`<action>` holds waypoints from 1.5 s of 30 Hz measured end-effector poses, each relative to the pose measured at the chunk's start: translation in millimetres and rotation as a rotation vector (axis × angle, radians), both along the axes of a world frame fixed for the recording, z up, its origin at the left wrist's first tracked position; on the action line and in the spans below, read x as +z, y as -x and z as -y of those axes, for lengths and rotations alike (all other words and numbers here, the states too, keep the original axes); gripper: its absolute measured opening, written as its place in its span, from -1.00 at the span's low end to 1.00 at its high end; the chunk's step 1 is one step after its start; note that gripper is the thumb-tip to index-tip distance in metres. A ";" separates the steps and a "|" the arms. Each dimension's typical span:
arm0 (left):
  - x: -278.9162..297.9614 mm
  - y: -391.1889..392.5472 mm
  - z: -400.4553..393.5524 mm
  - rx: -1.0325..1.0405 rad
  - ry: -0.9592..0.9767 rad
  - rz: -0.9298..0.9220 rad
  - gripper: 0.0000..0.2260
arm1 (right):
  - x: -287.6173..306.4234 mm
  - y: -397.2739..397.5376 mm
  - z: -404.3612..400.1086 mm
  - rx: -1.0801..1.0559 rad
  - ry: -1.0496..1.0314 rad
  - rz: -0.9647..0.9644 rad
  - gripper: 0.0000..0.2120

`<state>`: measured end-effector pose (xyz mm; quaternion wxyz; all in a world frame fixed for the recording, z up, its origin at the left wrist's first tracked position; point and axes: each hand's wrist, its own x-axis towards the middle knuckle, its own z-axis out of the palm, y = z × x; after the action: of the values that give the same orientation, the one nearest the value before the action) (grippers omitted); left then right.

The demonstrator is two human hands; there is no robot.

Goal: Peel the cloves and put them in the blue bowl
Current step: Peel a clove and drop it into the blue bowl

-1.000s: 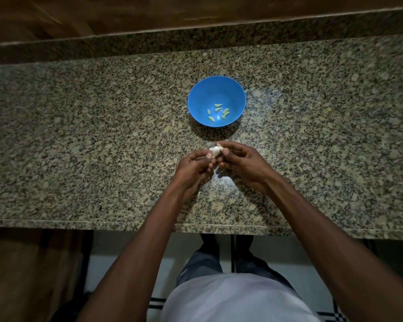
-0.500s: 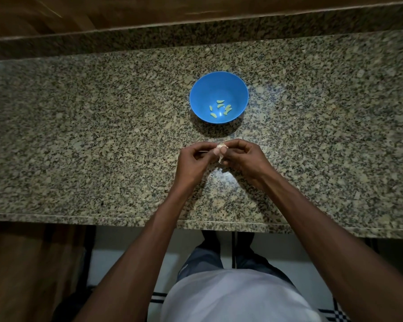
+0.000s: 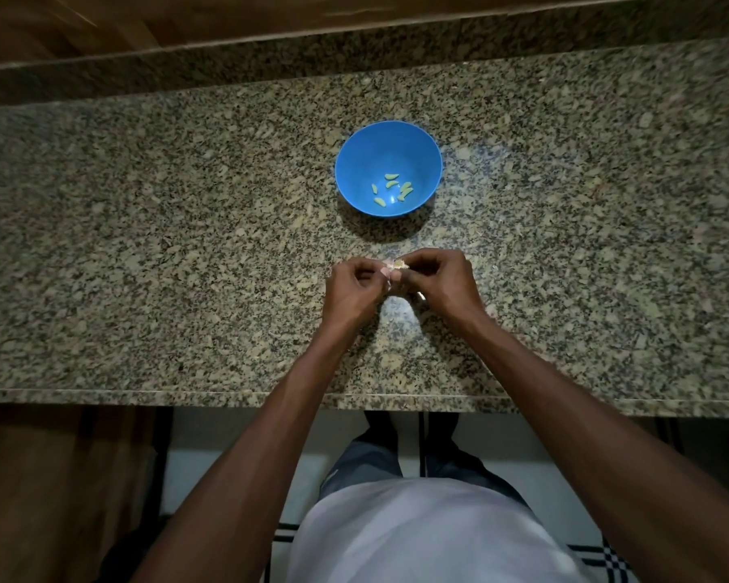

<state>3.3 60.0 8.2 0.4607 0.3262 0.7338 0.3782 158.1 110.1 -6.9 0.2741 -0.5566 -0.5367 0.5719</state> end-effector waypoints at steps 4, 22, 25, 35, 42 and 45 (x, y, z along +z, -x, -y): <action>0.3 14.2 10.4 0.111 0.003 0.196 -0.84 | 8.1 7.5 -13.4 0.081 -0.131 0.134 -0.72; -4.0 4.4 12.9 0.015 -0.230 0.104 -0.89 | 37.7 4.6 6.3 -0.057 0.399 -0.253 -0.80; -1.0 3.4 9.7 -0.029 -0.248 0.082 -0.89 | 42.2 4.6 1.5 -0.120 0.557 -0.292 -0.85; -4.7 2.9 12.0 0.074 -0.236 0.137 -0.86 | 37.5 13.9 1.8 -0.299 0.747 -0.463 -0.87; -2.4 -3.4 14.2 0.095 -0.250 0.160 -0.92 | 37.6 1.2 3.4 -0.001 0.399 -0.160 -0.78; 0.2 -9.3 14.9 0.076 -0.274 0.160 -0.91 | 38.9 -1.7 3.1 -0.002 0.331 -0.167 -0.82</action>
<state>12.6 45.0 8.5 0.4544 0.3269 0.6479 0.5167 159.8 107.0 32.0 0.2232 -0.5451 -0.4101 0.6963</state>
